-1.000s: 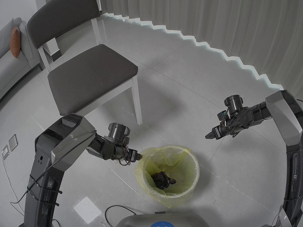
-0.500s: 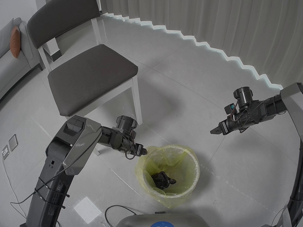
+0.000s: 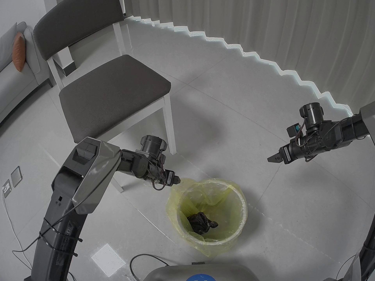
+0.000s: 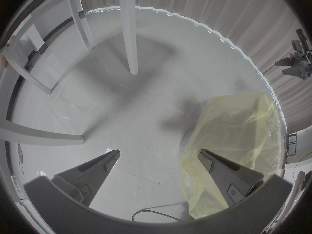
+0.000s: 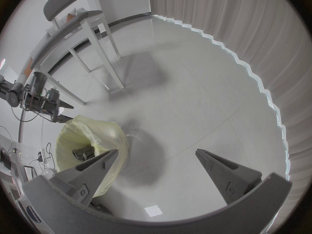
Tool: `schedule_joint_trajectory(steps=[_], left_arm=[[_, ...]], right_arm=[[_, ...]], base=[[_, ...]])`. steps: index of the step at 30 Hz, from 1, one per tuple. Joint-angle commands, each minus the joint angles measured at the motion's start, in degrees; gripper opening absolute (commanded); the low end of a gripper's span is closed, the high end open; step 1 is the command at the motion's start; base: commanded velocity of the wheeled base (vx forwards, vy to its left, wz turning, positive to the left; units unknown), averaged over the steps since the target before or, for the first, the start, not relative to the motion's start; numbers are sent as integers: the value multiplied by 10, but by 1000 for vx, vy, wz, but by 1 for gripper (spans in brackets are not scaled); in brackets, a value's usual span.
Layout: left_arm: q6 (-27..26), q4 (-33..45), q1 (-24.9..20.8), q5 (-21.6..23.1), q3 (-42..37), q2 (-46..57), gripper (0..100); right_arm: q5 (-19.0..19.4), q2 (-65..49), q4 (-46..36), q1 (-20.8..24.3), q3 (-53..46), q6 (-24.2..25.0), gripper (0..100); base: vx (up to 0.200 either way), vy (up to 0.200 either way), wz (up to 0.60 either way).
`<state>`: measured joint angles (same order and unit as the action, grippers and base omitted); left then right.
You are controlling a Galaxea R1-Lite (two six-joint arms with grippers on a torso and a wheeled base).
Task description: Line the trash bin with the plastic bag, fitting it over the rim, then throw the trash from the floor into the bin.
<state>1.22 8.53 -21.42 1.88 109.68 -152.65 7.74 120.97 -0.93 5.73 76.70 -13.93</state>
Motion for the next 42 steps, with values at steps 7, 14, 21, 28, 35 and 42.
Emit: schedule_joint_trajectory(steps=[7,14,21,28,35,42], left_arm=[[-2,-99,20,4,-218,166,100],[0,-149,34,5,-295,235,100],[4,-201,37,6,-374,318,100],[19,-244,33,2,-453,393,100],[19,-308,37,0,-557,475,100],[38,-324,38,0,-613,539,100]], right_arm=[[-5,-45,8,-12,-46,6,100],[-12,-76,8,-20,-56,14,100],[-28,-126,20,-24,-96,28,100],[-28,-166,128,-24,-179,27,100],[-29,-217,252,-24,-295,28,100],[-28,-282,251,-24,-347,29,100]], base=[[0,0,0],[0,0,0],[0,0,0],[0,0,0],[0,0,0],[0,0,0]])
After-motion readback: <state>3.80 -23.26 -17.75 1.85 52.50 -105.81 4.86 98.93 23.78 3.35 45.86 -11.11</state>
